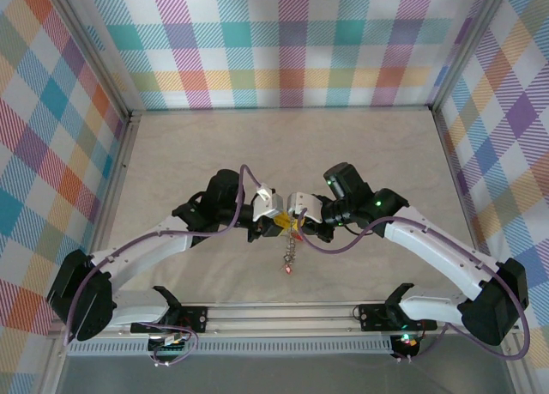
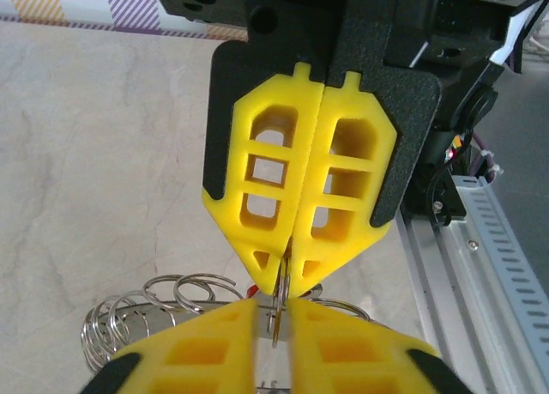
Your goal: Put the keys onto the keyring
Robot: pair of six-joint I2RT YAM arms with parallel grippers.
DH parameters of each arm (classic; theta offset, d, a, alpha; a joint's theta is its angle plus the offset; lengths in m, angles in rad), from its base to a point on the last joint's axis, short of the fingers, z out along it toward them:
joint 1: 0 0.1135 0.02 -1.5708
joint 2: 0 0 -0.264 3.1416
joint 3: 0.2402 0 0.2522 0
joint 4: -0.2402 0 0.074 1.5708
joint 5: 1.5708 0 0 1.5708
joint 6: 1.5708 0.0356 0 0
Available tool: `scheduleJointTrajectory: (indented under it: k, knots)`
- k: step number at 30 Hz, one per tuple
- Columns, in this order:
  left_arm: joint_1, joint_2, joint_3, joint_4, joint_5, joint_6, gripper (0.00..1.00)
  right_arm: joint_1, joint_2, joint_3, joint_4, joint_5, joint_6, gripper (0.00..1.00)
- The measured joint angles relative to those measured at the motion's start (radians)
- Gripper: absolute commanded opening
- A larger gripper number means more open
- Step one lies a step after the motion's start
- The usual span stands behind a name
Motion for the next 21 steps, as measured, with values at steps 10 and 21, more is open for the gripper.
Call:
scheduleJointTrajectory:
  k: [10, 21]
  knots:
    - [-0.006, 0.010, 0.002, 0.022, 0.003, -0.013, 0.16, 0.000, 0.000, -0.001, 0.014, -0.003, 0.004, 0.00]
    - [-0.011, 0.027, 0.011, 0.023, 0.008, -0.029, 0.00, -0.006, -0.007, -0.021, 0.028, -0.003, 0.020, 0.11]
